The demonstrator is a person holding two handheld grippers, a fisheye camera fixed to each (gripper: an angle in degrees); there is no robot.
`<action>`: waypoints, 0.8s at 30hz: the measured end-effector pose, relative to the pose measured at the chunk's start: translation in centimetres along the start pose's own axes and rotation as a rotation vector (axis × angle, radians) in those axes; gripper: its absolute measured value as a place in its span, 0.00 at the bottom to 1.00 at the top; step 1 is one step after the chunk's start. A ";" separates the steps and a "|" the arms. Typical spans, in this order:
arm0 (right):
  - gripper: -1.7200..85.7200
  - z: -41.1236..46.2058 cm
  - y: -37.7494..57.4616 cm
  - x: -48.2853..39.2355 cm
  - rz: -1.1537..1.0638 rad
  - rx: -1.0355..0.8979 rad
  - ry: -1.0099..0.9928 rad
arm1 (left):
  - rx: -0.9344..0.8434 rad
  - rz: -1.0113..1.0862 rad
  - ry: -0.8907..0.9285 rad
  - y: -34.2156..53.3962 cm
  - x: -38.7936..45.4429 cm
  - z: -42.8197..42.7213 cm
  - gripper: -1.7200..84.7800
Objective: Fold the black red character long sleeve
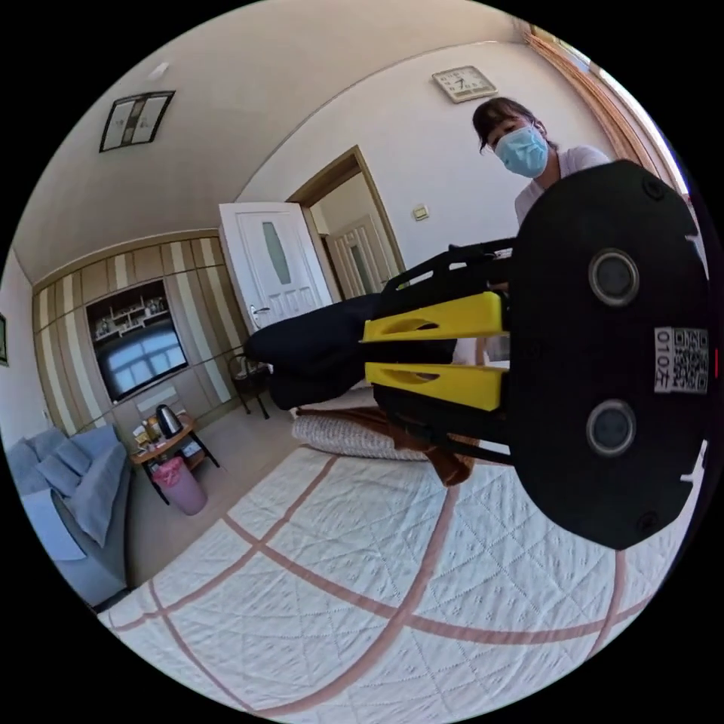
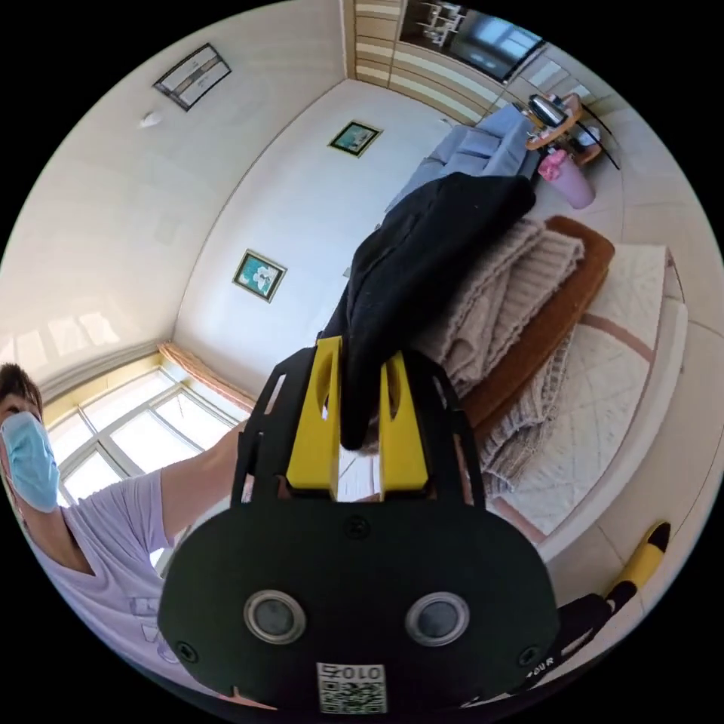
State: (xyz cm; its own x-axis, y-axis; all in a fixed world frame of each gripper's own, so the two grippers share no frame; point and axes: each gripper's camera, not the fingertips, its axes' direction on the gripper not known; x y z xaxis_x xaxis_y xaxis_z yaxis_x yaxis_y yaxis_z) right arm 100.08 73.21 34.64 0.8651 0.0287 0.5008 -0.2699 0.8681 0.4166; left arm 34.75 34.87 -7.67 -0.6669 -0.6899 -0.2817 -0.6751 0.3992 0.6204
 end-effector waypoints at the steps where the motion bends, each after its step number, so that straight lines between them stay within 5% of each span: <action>1: 0.10 -0.9 0.0 -1.1 -0.034 -0.020 0.031 | 0.027 0.018 -0.003 0.7 0.4 -0.5 0.05; 7: 0.10 -9.6 4.7 -8.3 -0.172 0.014 0.397 | 0.284 0.433 -0.332 14.1 12.7 -4.8 0.02; 12: 0.10 -10.3 8.2 -17.9 -0.381 0.011 0.583 | 0.293 0.623 -0.945 36.9 24.9 -0.8 0.02; 20: 0.07 -1.1 12.2 -33.7 -0.771 -0.211 0.451 | 0.485 0.281 -1.298 68.1 30.8 0.9 0.02; 24: 0.04 5.2 17.6 -38.9 -0.860 -0.338 0.199 | 0.535 0.053 -1.548 81.5 33.3 1.5 0.05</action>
State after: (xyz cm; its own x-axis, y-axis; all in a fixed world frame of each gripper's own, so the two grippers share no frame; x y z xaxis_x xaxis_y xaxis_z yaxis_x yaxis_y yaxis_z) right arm 59.53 84.83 26.43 0.7749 -0.6315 -0.0280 0.6045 0.7274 0.3247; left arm -42.90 45.34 32.41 -0.1312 0.4258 -0.8952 -0.4489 0.7796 0.4367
